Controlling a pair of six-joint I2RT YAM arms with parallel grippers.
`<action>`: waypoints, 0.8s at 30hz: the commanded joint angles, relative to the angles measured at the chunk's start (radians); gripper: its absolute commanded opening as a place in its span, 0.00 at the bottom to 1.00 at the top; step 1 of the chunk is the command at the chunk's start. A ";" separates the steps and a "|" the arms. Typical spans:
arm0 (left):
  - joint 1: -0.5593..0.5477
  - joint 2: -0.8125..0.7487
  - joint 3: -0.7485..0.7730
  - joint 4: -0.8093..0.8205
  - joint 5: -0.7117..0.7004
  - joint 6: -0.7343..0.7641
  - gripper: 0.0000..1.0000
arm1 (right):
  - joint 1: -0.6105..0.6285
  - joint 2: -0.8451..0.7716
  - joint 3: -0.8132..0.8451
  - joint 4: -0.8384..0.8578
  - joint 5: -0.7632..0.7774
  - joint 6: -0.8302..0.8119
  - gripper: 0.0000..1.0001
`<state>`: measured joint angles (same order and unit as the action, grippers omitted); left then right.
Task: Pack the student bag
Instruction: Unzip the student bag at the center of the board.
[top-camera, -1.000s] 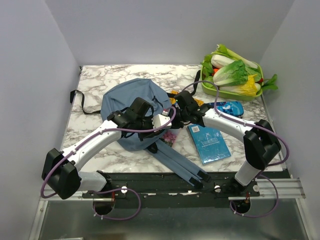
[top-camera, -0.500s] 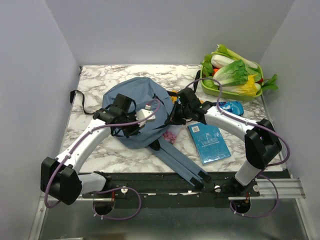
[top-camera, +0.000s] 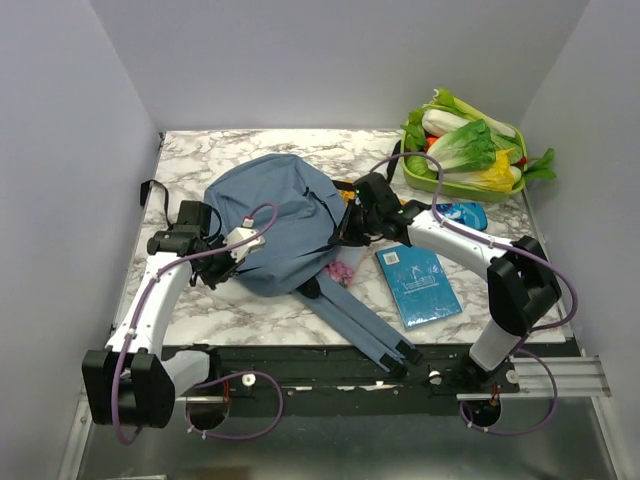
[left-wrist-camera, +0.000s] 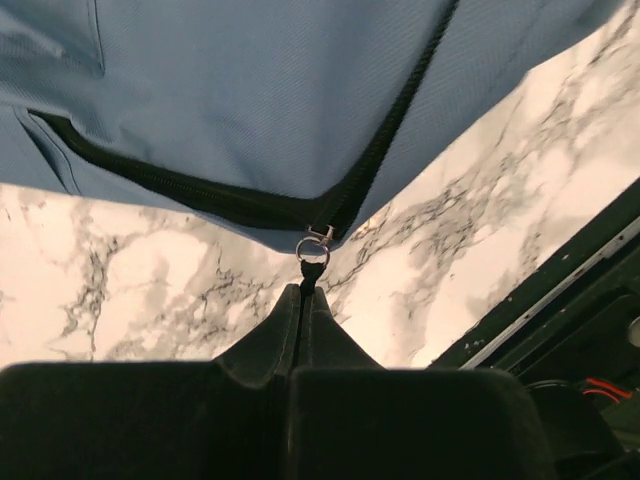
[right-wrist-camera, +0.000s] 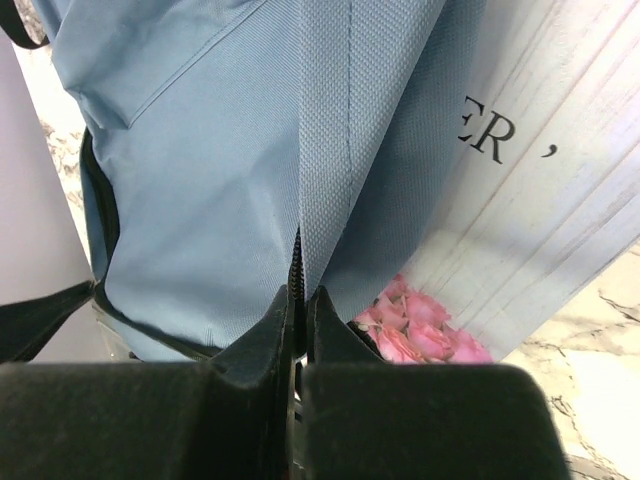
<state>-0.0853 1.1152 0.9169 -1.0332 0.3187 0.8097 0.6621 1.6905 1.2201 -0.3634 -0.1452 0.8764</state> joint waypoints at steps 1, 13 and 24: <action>0.126 0.006 -0.061 -0.025 -0.250 0.043 0.00 | -0.024 0.018 0.004 0.010 0.093 -0.050 0.01; 0.236 0.232 0.085 0.228 -0.273 -0.132 0.00 | -0.007 -0.023 -0.040 0.032 0.131 -0.088 0.01; 0.125 0.213 0.286 0.000 0.045 -0.102 0.41 | 0.005 -0.057 -0.047 0.116 0.033 -0.166 0.72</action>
<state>0.1116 1.3548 1.0870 -0.9215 0.2379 0.6945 0.6708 1.6878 1.1698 -0.2626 -0.1295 0.7666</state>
